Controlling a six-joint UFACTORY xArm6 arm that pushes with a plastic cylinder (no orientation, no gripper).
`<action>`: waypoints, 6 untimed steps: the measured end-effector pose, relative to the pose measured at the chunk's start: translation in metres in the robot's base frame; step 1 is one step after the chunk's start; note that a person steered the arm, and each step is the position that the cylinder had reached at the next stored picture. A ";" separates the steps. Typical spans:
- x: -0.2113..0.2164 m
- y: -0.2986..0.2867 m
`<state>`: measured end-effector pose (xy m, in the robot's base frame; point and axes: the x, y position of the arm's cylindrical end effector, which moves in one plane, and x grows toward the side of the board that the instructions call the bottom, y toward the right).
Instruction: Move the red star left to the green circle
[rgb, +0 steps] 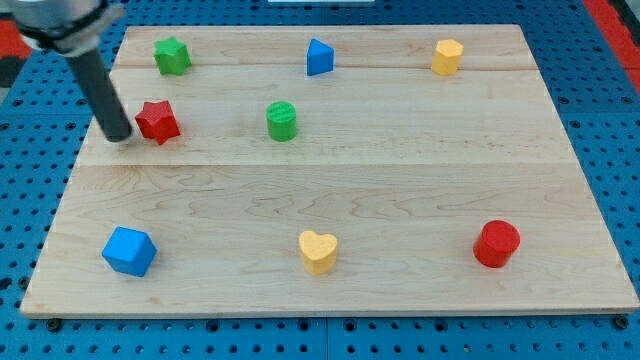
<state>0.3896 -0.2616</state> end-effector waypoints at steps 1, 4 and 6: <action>-0.005 0.033; 0.020 0.014; 0.026 0.130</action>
